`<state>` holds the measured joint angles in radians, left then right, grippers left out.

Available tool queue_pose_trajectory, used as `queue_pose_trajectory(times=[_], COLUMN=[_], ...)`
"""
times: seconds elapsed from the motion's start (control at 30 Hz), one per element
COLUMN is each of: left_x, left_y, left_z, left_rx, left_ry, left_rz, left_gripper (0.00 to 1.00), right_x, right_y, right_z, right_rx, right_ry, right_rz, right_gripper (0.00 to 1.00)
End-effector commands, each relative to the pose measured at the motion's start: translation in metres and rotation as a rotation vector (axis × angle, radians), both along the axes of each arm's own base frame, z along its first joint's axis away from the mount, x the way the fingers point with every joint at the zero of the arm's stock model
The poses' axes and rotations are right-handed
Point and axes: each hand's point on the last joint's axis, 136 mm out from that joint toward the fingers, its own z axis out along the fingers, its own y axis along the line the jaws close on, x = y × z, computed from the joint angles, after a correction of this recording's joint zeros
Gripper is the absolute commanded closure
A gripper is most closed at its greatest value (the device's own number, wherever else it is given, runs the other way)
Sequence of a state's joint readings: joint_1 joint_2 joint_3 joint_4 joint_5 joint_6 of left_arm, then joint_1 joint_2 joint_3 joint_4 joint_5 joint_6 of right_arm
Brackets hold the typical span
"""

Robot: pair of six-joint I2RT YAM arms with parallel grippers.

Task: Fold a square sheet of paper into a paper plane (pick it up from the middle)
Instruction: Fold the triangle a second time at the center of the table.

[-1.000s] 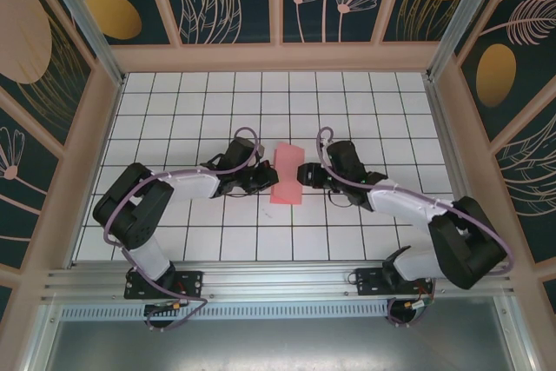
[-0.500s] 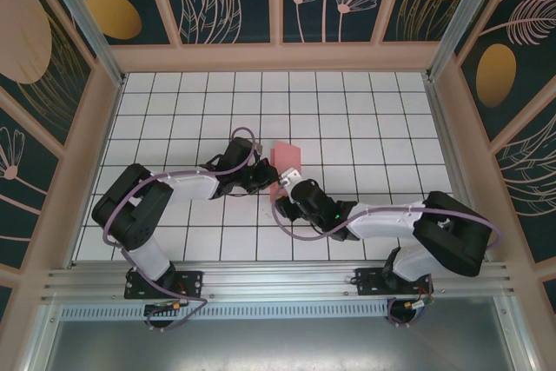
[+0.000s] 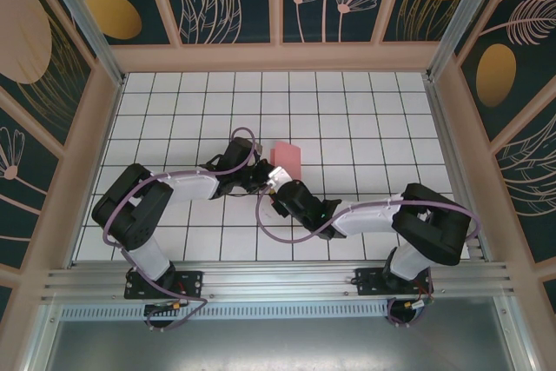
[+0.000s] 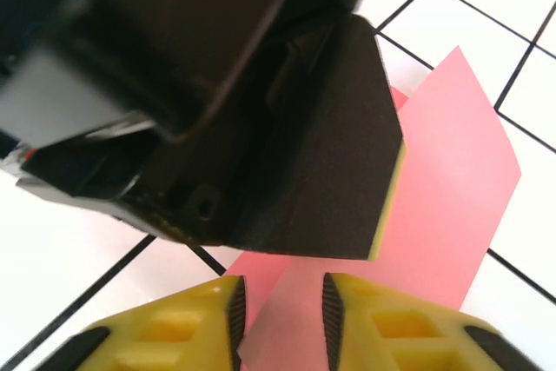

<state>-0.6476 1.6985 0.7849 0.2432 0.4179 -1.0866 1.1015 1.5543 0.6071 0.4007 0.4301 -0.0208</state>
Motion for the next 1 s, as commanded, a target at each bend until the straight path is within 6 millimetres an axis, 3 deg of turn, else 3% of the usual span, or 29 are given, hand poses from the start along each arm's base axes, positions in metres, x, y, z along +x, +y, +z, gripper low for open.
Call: queue_pose_trajectory(times=[0.0, 0.1, 0.27, 0.5, 0.63, 0.77, 0.97], left_x=[0.000, 0.001, 0.005, 0.018, 0.021, 0.019, 0.015], left_y=[-0.002, -0.002, 0.004, 0.026, 0.035, 0.039, 0.030], left_z=[0.006, 0.007, 0.009, 0.024, 0.033, 0.035, 0.031], left_rx=[-0.008, -0.001, 0.049, 0.126, 0.146, 0.148, 0.131], left_ry=[-0.017, -0.020, -0.044, -0.121, -0.164, -0.197, -0.203], left_rz=[-0.004, -0.004, 0.010, 0.109, 0.144, 0.143, 0.078], left_gripper=[0.85, 0.84, 0.70, 0.37, 0.33, 0.35, 0.44], right_x=[0.003, 0.004, 0.004, 0.004, 0.005, 0.009, 0.018], right_y=[0.006, 0.005, 0.006, 0.001, -0.003, -0.012, -0.026], right_z=[0.006, 0.005, 0.007, 0.013, 0.026, 0.036, 0.028], right_rx=[0.000, -0.001, 0.035, 0.209, 0.360, 0.472, 0.529], right_ry=[-0.020, -0.014, 0.014, 0.165, 0.266, 0.345, 0.451], right_rz=[-0.010, -0.015, -0.019, 0.003, 0.028, 0.044, 0.017], right_gripper=[0.78, 0.89, 0.99, 1.00, 1.00, 1.00, 1.00])
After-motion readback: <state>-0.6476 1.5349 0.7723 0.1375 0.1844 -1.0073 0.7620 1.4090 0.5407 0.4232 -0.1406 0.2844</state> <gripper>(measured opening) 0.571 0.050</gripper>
